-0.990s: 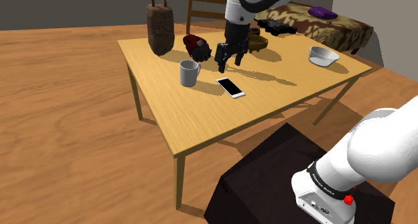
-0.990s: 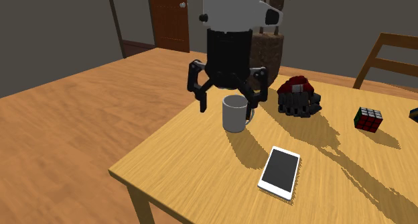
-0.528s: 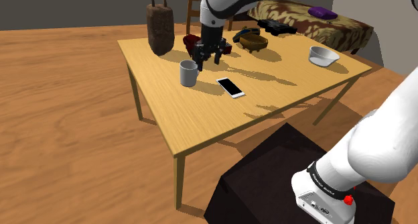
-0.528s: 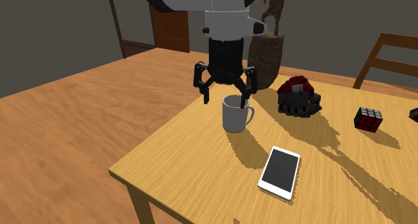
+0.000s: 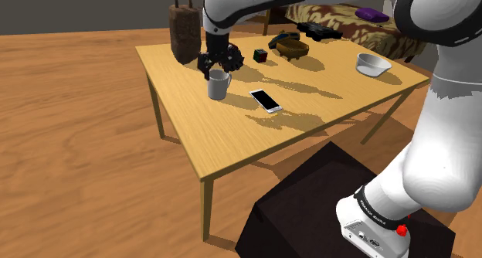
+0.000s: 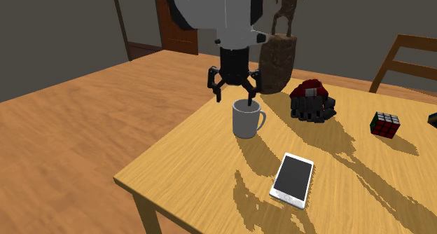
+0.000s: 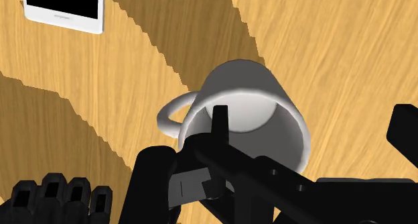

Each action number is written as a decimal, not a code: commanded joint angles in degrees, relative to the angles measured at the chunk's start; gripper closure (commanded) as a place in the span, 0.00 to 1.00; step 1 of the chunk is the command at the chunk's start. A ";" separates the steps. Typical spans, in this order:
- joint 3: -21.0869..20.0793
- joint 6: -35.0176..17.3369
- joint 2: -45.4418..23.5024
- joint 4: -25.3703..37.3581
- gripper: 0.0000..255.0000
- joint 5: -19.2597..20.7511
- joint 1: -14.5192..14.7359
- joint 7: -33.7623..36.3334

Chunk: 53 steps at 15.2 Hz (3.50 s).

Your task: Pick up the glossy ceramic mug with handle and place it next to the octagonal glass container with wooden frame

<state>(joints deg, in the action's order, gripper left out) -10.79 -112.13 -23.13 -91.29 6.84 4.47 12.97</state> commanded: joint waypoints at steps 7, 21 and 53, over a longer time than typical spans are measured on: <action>0.64 -1.46 -8.35 7.10 0.00 1.74 1.25 0.91; 0.74 -3.10 -8.96 6.06 1.00 1.90 1.21 1.02; 0.19 15.15 -5.83 21.31 1.00 0.88 1.76 -0.48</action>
<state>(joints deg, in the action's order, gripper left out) -10.58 -97.95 -28.85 -71.06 7.71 6.13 12.52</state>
